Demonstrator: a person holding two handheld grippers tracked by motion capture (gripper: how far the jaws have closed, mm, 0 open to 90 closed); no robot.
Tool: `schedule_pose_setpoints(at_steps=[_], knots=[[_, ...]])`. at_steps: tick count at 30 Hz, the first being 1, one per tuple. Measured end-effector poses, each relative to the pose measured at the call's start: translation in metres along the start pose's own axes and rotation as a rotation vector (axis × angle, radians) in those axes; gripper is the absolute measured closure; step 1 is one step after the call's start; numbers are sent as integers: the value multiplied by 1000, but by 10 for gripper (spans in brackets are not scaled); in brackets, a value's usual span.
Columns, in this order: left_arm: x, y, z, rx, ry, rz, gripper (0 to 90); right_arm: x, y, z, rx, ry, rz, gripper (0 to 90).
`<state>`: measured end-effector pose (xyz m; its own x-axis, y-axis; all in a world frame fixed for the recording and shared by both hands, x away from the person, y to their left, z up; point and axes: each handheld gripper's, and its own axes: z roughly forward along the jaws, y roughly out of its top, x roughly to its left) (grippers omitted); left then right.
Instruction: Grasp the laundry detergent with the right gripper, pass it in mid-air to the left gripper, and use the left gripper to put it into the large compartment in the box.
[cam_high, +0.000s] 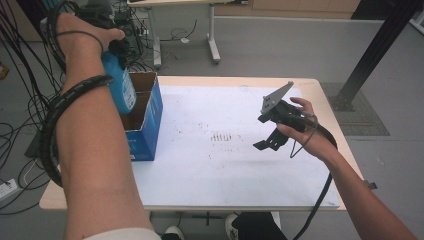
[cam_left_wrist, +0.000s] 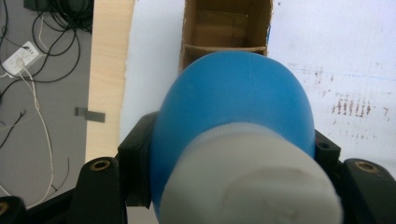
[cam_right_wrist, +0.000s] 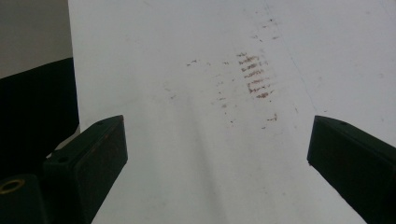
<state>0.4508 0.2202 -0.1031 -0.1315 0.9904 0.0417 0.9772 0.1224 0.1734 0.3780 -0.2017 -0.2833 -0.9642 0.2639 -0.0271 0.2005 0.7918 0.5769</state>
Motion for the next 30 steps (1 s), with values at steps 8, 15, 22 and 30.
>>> schedule_pose_setpoints(at_steps=[8,15,22,30], knots=[[2,-4,12,1,-2,5,369,2,1,0,9,-6,-3,52],[3,-6,22,-8,3,6,369,4,1,0,15,-12,-1,52],[3,-9,32,-6,-3,4,369,5,2,0,19,-17,-2,53],[2,-10,43,3,-6,11,369,5,2,-1,20,-22,1,53]])
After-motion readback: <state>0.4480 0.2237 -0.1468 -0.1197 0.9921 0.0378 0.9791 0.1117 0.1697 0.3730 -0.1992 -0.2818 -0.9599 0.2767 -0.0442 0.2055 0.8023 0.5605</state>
